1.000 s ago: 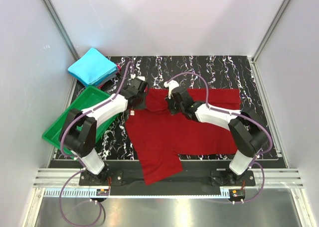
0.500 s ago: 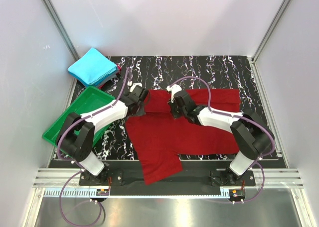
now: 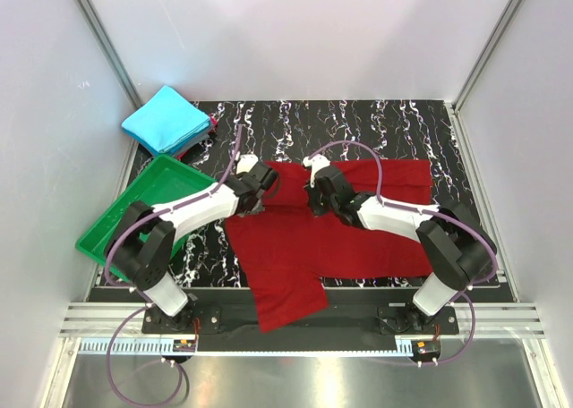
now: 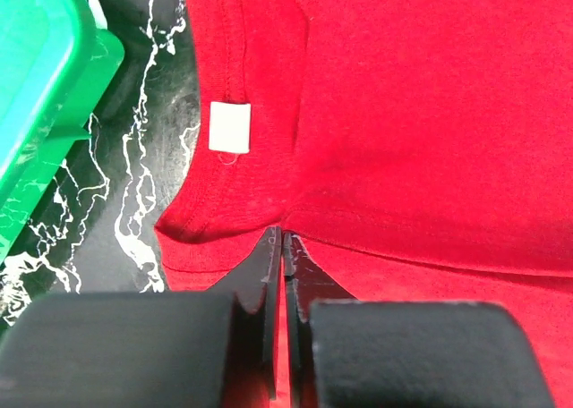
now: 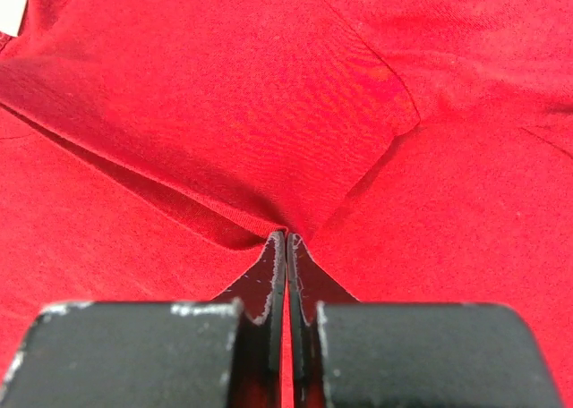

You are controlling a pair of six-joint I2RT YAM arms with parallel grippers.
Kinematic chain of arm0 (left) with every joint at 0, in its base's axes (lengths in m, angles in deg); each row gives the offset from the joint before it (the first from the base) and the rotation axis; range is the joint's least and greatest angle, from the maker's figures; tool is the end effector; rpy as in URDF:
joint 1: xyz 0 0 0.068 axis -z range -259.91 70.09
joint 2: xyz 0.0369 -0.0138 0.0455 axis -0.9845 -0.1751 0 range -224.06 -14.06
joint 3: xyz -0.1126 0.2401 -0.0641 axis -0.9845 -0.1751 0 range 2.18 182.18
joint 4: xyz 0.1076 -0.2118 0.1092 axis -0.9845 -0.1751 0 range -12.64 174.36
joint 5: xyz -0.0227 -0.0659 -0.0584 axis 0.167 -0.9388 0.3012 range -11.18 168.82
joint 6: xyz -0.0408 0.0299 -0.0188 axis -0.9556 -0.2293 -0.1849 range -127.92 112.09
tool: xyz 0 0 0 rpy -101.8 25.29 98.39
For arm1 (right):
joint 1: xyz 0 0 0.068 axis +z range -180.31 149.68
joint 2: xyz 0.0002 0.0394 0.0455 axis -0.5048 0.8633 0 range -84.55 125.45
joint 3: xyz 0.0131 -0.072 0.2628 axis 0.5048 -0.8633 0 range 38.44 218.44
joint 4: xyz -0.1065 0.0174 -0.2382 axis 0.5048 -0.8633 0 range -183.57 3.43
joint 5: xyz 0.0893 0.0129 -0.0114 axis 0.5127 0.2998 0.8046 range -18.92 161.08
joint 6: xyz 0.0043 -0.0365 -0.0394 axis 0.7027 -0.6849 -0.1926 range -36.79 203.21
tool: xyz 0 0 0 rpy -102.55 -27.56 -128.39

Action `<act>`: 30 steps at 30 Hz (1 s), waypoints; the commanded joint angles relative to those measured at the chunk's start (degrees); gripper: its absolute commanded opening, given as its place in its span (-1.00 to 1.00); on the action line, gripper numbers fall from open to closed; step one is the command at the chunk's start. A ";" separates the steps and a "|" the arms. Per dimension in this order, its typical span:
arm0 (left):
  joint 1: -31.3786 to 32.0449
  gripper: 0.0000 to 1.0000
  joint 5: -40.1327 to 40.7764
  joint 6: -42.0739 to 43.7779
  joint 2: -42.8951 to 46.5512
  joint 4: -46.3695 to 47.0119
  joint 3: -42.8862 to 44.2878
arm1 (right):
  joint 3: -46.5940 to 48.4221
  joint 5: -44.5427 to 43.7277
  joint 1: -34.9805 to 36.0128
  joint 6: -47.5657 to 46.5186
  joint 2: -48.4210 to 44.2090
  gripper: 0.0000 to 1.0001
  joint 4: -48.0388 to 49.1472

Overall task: Fold and stack the t-shirts
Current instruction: Fold the tshirt

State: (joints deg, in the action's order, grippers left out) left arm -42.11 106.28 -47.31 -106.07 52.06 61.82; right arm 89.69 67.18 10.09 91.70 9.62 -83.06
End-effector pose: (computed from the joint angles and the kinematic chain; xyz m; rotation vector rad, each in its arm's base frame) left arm 0.2578 -0.1792 0.2014 -0.1721 2.5001 0.1269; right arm 0.2637 0.2213 0.1843 -0.5928 2.2067 0.3760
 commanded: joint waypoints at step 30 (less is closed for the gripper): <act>-9.93 -0.31 -2.93 14.97 -29.72 1.36 37.30 | 30.04 -17.72 -36.70 26.93 15.41 -0.21 -38.48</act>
State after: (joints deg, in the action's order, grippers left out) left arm -49.30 106.02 -32.93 -135.09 52.48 96.15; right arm 114.82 51.46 -24.03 117.89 21.03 -116.37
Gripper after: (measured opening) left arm 0.347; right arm 0.399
